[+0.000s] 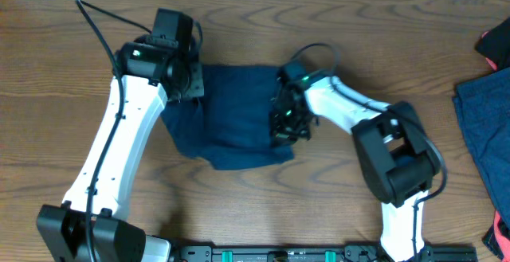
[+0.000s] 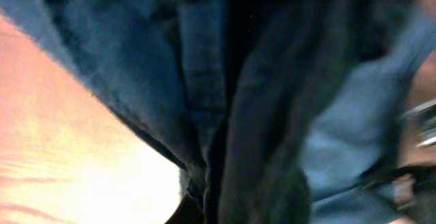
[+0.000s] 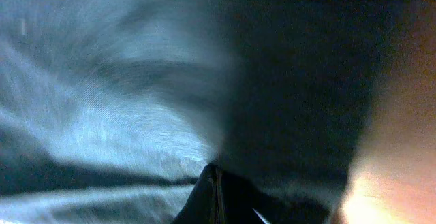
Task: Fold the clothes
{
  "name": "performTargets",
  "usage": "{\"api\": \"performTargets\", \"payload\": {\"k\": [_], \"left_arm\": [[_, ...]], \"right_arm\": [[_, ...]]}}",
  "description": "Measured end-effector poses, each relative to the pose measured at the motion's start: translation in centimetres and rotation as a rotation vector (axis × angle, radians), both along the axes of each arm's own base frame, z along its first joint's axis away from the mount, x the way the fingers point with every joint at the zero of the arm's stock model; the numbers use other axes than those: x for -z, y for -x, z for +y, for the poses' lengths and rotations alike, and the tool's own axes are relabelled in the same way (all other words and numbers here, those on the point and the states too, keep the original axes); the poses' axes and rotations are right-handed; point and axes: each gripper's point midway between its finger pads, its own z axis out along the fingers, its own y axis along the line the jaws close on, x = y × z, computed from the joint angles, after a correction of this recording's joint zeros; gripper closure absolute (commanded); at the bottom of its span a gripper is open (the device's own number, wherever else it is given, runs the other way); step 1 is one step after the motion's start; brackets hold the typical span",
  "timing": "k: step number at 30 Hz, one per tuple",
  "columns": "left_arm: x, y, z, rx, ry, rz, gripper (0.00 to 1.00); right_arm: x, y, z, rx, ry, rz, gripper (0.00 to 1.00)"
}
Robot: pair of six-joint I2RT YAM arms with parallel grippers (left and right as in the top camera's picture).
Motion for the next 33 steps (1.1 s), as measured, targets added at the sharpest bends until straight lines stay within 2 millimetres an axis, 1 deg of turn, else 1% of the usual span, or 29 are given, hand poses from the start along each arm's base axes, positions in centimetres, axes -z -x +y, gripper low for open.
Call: {"api": "performTargets", "payload": {"k": [3,5,7,11,14,21,23,25,28,29,32,33], "left_arm": [[-1.6,-0.7,-0.4,0.01,0.013,-0.045,0.94],[-1.7,-0.3,-0.9,0.025,0.018,-0.035,0.94],[-1.5,0.2,-1.6,0.048,0.019,-0.019,0.94],[-1.1,0.8,-3.3,0.096,0.028,-0.001,0.94],[-0.6,1.1,-3.9,0.115,0.026,0.018,0.94],[1.9,1.2,-5.7,0.159,0.006,0.09,0.93],[2.4,1.3,-6.0,0.168,0.001,0.109,0.94],[2.9,1.5,-6.3,0.174,-0.005,0.126,0.94],[3.1,1.7,-6.4,0.176,-0.007,0.139,0.94],[3.1,1.8,-6.4,0.178,-0.009,0.141,0.94],[3.1,2.0,-6.9,0.187,-0.008,0.142,0.94],[3.1,2.1,-7.2,0.19,-0.007,0.142,0.94]], "right_arm": [[0.0,2.6,2.2,-0.06,-0.033,0.047,0.99],[0.0,3.8,3.1,-0.088,-0.044,0.068,0.99],[0.0,4.4,3.4,-0.099,-0.049,0.082,0.99],[0.0,4.7,3.4,-0.098,-0.052,0.096,0.99],[0.0,4.7,3.4,-0.097,-0.053,0.098,0.99],[-0.2,4.5,2.9,-0.09,-0.04,0.086,0.99],[-0.6,4.0,2.3,-0.084,-0.018,0.051,0.99],[-1.5,2.8,1.4,-0.066,-0.002,-0.002,0.99],[-4.4,0.2,-0.2,-0.009,0.001,-0.118,0.99],[-5.9,-1.0,-1.1,0.021,-0.005,-0.169,0.99],[-9.1,-3.5,-3.4,0.101,-0.017,-0.273,0.99],[-9.9,-4.1,-4.2,0.125,-0.017,-0.297,0.99]]}}
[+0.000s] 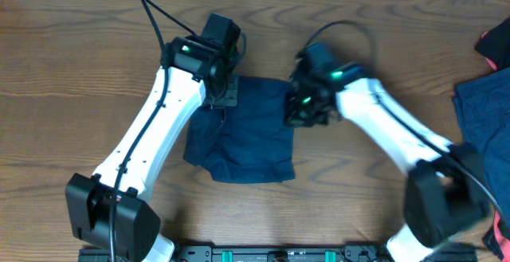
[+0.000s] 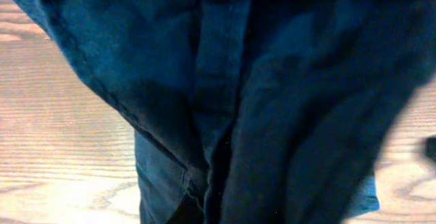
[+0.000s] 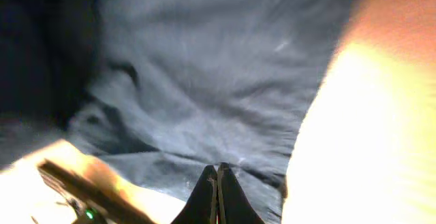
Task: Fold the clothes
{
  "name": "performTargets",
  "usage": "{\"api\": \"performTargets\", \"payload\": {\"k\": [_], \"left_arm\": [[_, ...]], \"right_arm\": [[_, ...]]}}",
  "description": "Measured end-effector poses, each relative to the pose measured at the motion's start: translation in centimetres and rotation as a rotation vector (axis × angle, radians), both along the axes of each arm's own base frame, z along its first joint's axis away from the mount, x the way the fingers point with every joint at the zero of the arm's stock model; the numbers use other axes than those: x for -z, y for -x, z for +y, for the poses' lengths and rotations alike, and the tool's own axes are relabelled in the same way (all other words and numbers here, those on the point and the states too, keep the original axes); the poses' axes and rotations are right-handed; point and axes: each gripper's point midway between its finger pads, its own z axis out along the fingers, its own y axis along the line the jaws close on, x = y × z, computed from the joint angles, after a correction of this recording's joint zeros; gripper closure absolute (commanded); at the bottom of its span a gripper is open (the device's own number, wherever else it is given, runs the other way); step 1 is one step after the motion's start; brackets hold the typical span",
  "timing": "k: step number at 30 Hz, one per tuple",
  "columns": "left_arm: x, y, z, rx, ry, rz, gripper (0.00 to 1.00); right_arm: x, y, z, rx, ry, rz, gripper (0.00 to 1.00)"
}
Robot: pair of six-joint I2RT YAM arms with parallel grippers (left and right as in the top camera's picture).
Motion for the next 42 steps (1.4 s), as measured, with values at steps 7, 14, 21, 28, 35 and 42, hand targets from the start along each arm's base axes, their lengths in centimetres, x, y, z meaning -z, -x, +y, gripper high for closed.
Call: {"api": "performTargets", "payload": {"k": [7,14,21,28,35,42], "left_arm": [[0.2,0.7,-2.8,-0.005,0.023,-0.005,0.94],[4.1,1.3,-6.6,-0.025,0.006,0.064,0.94],[8.1,2.0,-9.5,-0.042,-0.016,0.121,0.91],[8.2,2.2,-10.0,-0.101,0.023,0.135,0.68],[8.2,2.8,-10.9,-0.092,0.067,0.168,0.67],[6.9,3.3,-11.6,-0.073,0.118,0.184,0.63]], "right_arm": [[-1.0,-2.0,-3.3,0.097,0.025,-0.044,0.99],[-0.8,-2.5,-4.5,0.124,0.058,-0.054,0.99],[-0.1,-2.8,-7.1,0.179,0.161,-0.051,0.99],[0.4,-3.8,-12.9,0.316,0.275,-0.039,0.99],[0.5,-4.1,-15.9,0.37,0.317,-0.034,0.98],[0.6,-4.1,-16.0,0.348,0.326,-0.038,0.97]]}}
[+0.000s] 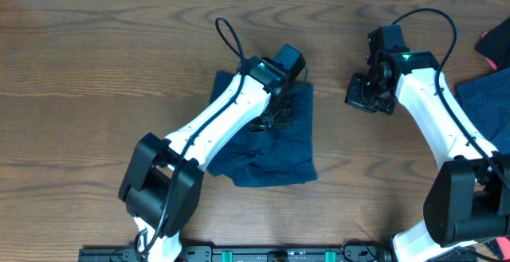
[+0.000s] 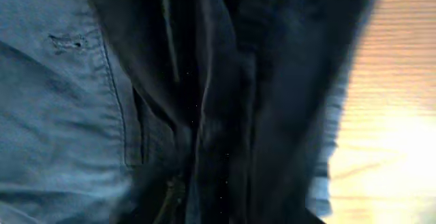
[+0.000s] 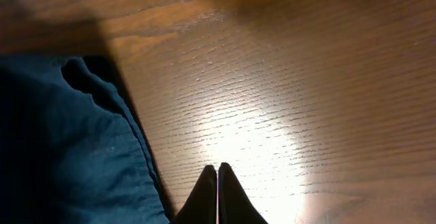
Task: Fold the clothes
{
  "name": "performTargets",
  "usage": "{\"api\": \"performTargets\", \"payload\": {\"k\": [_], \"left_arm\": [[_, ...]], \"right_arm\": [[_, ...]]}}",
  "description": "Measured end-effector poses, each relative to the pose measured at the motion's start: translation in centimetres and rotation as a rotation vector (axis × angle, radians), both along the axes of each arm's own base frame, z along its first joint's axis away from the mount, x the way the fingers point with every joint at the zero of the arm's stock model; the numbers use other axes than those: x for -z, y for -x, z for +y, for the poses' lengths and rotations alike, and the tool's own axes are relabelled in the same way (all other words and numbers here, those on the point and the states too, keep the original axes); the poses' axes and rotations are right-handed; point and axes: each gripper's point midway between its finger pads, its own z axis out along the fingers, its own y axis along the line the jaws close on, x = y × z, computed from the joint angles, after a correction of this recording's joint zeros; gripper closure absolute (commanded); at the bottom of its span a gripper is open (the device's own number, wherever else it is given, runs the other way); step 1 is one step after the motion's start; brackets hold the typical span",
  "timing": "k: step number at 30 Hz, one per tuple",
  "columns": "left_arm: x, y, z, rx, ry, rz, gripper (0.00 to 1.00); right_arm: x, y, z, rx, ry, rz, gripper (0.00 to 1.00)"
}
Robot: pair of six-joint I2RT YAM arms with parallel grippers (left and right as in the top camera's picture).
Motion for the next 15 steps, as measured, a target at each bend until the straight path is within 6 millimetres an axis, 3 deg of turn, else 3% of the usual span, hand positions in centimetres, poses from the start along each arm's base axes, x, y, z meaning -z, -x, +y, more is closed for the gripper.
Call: {"api": "performTargets", "payload": {"k": [8,11,15], "left_arm": [[-6.2,-0.4,-0.6,0.062,0.108,-0.14,0.61],[-6.8,-0.3,0.7,0.09,0.049,-0.169,0.6],[-6.4,-0.5,3.8,0.085,-0.091,-0.177,0.6]], "right_arm": [[0.0,-0.1,0.1,-0.008,-0.002,-0.003,0.95],[-0.2,-0.6,0.7,-0.064,-0.031,-0.032,0.94],[-0.9,-1.1,3.5,-0.237,-0.146,-0.088,0.85]]}}
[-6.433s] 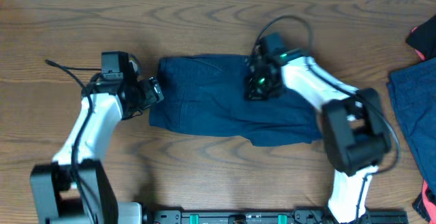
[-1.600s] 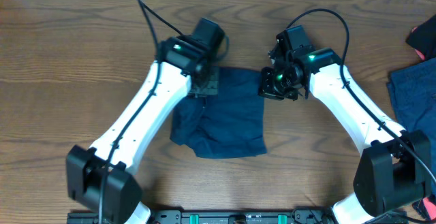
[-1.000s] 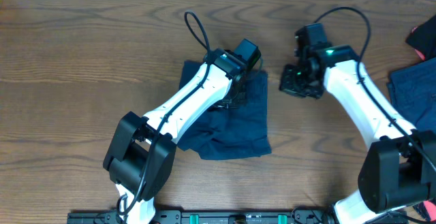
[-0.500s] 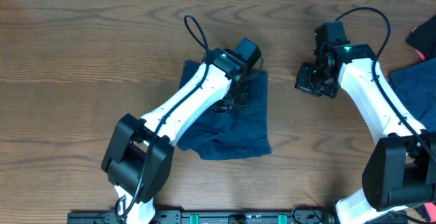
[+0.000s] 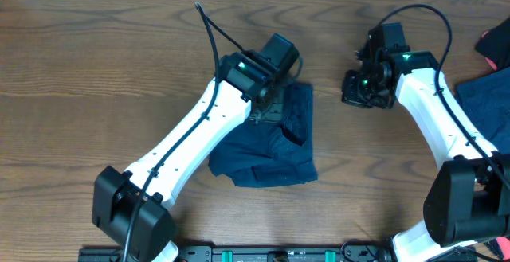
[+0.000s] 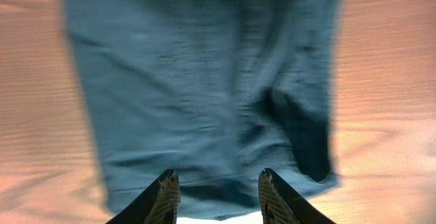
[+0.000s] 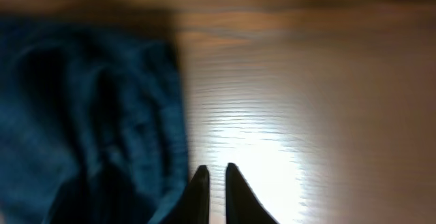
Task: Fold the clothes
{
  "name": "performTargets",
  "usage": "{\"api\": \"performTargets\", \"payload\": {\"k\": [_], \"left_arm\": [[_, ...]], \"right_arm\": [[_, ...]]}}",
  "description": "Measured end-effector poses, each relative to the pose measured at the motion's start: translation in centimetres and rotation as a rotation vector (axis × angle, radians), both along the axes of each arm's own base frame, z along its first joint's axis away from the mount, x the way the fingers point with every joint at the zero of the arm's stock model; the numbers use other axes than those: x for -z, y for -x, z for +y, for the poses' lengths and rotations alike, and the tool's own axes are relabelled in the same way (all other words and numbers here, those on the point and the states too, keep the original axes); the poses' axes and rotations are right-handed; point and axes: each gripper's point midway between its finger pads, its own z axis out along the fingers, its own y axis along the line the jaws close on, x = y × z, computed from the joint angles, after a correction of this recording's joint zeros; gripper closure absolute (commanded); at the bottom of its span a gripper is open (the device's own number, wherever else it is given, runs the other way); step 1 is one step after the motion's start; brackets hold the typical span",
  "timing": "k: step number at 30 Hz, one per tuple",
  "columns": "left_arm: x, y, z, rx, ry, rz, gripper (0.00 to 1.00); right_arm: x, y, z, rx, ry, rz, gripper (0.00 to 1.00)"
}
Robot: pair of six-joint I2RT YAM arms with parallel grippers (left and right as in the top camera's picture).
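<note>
A dark blue garment [image 5: 267, 146] lies folded over on the wooden table [image 5: 96, 79] at the middle; its right side is a thick doubled strip. My left gripper [image 5: 275, 111] hovers over the garment's upper part. In the left wrist view this gripper [image 6: 218, 186] is open, the blue cloth [image 6: 197, 81] spread beyond its fingers, nothing between them. My right gripper [image 5: 348, 88] stands to the right of the garment, apart from it. Its fingers [image 7: 199, 186] are parted by a narrow gap over bare wood, with the cloth's edge [image 7: 88, 115] to their left.
More clothes lie at the table's right edge: a blue piece [image 5: 486, 111], a red and black piece [image 5: 496, 43] above it, and a red scrap [image 5: 502, 238] at the bottom right corner.
My left gripper was shut on dark cloth and is now open, with the garment lying loose below it. The right gripper's fingers, then shut, now stand slightly apart; it has hardly shifted.
First both grippers were shut on the garment, one at each side of it. Then both stood further right with the cloth. Later the right gripper was off the cloth, shut, while the left held a fold at the right edge. Now the left is open too.
</note>
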Motion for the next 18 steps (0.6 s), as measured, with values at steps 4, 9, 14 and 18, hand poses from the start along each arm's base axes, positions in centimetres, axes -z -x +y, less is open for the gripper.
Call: {"api": "performTargets", "payload": {"k": [4,9,14,18], "left_arm": [[0.1,-1.0,3.3,-0.05,-0.079,-0.005,0.59],[0.8,-2.7,6.9,-0.152,-0.088,0.002,0.58],[2.5,-2.7,9.4,-0.224,-0.072,0.065,0.57],[4.0,-2.1,9.6,-0.22,-0.054,0.115,0.57]], "right_arm": [[-0.6,0.8,3.6,-0.172,-0.084,-0.032,0.71],[-0.6,2.1,8.7,-0.35,-0.121,-0.064,0.64],[2.0,5.2,13.5,-0.501,-0.125,0.012,0.64],[3.9,7.9,15.5,-0.59,-0.117,0.089,0.75]]}}
